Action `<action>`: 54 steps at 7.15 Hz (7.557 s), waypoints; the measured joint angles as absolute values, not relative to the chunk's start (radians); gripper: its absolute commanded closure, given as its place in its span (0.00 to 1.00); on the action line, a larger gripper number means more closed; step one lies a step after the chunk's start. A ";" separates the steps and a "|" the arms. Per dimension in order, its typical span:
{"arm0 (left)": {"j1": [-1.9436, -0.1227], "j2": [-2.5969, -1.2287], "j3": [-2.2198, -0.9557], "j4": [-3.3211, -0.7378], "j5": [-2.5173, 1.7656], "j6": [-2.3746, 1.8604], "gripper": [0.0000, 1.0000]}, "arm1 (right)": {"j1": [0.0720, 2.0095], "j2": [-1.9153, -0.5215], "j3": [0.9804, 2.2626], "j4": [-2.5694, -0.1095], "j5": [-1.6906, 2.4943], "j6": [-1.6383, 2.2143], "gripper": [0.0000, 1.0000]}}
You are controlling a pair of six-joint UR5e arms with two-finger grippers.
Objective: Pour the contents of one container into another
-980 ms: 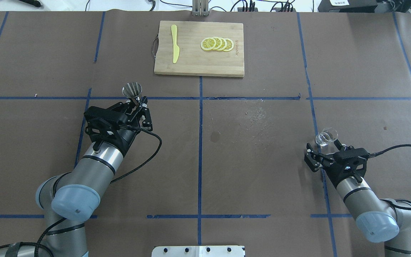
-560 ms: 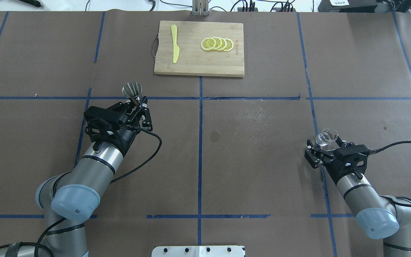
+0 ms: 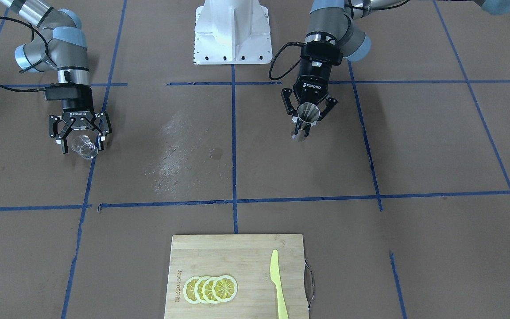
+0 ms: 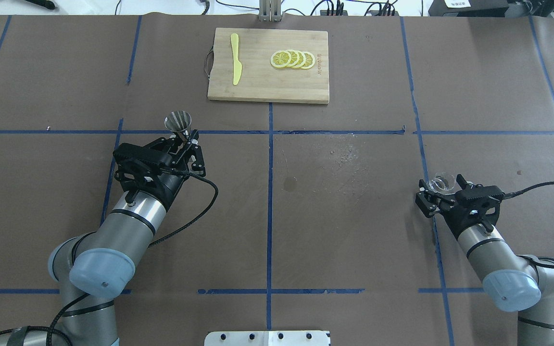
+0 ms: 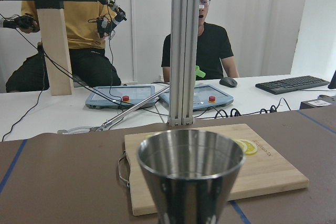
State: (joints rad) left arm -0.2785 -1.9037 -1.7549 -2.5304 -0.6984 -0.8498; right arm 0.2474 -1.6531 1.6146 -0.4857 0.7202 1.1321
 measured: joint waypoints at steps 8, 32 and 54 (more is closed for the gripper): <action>-0.278 -1.902 -1.755 -2.530 -0.698 -0.842 1.00 | 0.253 -1.638 1.619 -0.486 0.742 1.132 0.23; -0.268 -2.019 -1.696 -2.533 -0.782 -0.712 1.00 | 0.410 -1.638 1.863 -0.499 0.984 0.764 1.00; -0.295 -2.324 -1.440 -2.540 -1.057 -0.612 1.00 | 0.417 -1.245 2.070 -1.135 1.105 0.291 1.00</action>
State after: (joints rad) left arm -0.2953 -2.3241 -1.4399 -2.5402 -1.0573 -0.6121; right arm 0.4167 -1.2451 2.0698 -1.1345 1.1049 0.2911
